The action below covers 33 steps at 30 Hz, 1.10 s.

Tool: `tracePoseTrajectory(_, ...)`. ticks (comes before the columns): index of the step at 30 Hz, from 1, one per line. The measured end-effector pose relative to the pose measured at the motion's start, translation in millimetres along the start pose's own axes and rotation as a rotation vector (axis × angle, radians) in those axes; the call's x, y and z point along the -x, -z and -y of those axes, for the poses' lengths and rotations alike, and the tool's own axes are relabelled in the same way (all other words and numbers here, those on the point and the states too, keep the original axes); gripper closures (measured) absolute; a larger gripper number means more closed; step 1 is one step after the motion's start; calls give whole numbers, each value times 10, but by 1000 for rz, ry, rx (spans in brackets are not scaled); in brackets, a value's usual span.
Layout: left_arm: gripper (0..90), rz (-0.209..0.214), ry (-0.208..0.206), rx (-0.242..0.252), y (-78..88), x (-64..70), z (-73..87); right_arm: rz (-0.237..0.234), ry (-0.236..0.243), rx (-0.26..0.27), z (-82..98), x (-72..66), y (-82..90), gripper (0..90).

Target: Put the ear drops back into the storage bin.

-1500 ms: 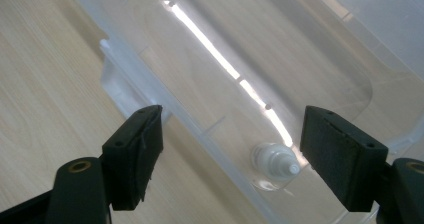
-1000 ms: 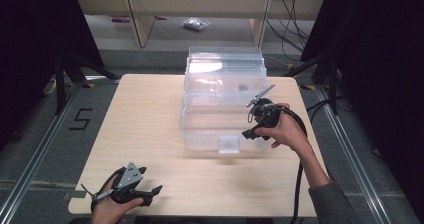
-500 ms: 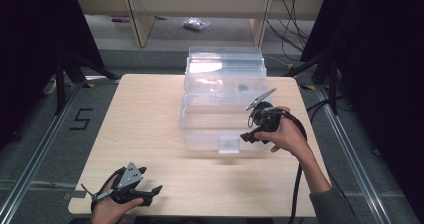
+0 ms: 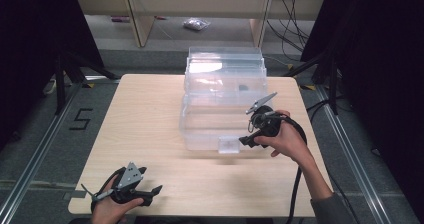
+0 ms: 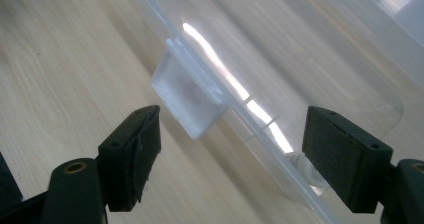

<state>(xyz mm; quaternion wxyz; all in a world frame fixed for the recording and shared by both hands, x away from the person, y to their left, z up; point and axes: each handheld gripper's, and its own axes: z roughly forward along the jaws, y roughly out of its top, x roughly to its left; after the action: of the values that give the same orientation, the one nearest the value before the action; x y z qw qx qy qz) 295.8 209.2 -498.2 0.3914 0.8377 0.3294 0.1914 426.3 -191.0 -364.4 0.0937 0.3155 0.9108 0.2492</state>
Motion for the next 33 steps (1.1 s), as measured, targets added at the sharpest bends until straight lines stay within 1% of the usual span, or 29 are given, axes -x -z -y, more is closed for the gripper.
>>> tracePoseTrajectory(1, 177, 0, 6, 2, -1, 4, 1, 2, -17, -7, 7, -21, 7, 243)
tracePoseTrajectory(2, 177, -4, 4, 1, 1, 5, 0, -2, -8, 2, 16, -26, 2, 242)
tracePoseTrajectory(4, 177, 0, 4, 2, -1, 3, 0, -6, -28, -3, 37, -58, -2, 241)
tracePoseTrajectory(6, 176, 2, 5, 8, -5, 3, 2, 0, -22, 1, 62, -75, -4, 240)
tracePoseTrajectory(7, 176, 3, 6, 8, -5, 3, 2, -5, -2, 16, 74, -66, -23, 240)
tracePoseTrajectory(8, 177, 3, 6, 7, -6, 3, 2, -2, -27, 6, 89, -85, -9, 239)
tracePoseTrajectory(9, 177, -4, -8, 8, -8, -8, -1, -3, -10, 20, 105, -84, -15, 238)
tracePoseTrajectory(11, 177, -3, -9, 8, -9, -8, -1, -1, -35, 17, 142, -99, -18, 237)
tracePoseTrajectory(13, 177, -2, -8, 8, -8, -7, -1, -6, -36, 31, 176, -103, -30, 236)
tracePoseTrajectory(14, 177, -3, -9, 8, -8, -8, -1, 1, -52, 25, 185, -112, -30, 237)
tracePoseTrajectory(15, 177, -3, -8, 8, -9, -8, 0, -8, -27, 46, 199, -106, -46, 237)
tracePoseTrajectory(16, 177, -3, -8, 8, -8, -8, 0, -2, -35, 47, 214, -112, -37, 236)
tracePoseTrajectory(17, 177, -3, -7, 8, -8, -7, 0, -8, -27, 55, 226, -117, -49, 236)
tracePoseTrajectory(18, 177, -3, -7, 9, -8, -8, 0, -9, -48, 52, 240, -137, -32, 236)
tracePoseTrajectory(19, 176, -3, -8, 9, -9, -8, 0, -10, -45, 62, 254, -142, -33, 234)
tracePoseTrajectory(20, 177, -3, -8, 9, -9, -8, 0, 0, -59, 55, 259, -158, -25, 234)
tracePoseTrajectory(21, 177, -4, -8, 9, -9, -8, 0, -2, -45, 62, 271, -155, -23, 232)
tracePoseTrajectory(22, 177, -4, -8, 9, -8, -8, 0, -5, -68, 59, 277, -186, -27, 232)
tracePoseTrajectory(23, 177, -3, 3, 5, -5, 2, 0, -1, -22, 67, 286, -163, -27, 232)
tracePoseTrajectory(24, 177, -5, -3, 2, -3, -3, -1, -7, -45, 65, 299, -195, -20, 231)
tracePoseTrajectory(25, 177, -6, -8, 2, -3, -7, -2, -6, -36, 65, 301, -193, -21, 229)
tracePoseTrajectory(26, 176, -7, -12, 2, -3, -9, -3, -5, -13, 77, 311, -182, -25, 226)
tracePoseTrajectory(27, 177, -6, -9, 2, -3, -7, -2, 4, -48, 72, 320, -219, -13, 225)
tracePoseTrajectory(28, 176, -6, -9, 2, -3, -7, -2, 3, -27, 82, 327, -214, -15, 221)
tracePoseTrajectory(29, 177, -6, -10, 2, -3, -7, -2, 14, -28, 78, 331, -230, -11, 218)
tracePoseTrajectory(30, 176, -7, -10, 2, -3, -7, -2, 8, -19, 93, 341, -235, -27, 216)
tracePoseTrajectory(31, 177, -7, -10, 2, -3, -8, -2, 9, -16, 84, 343, -239, -12, 215)
tracePoseTrajectory(32, 177, -6, -9, 4, -4, -8, -2, 2, -31, 88, 355, -259, -15, 211)
tracePoseTrajectory(33, 177, -7, -10, 2, -3, -8, -2, 2, -32, 92, 361, -267, -12, 206)
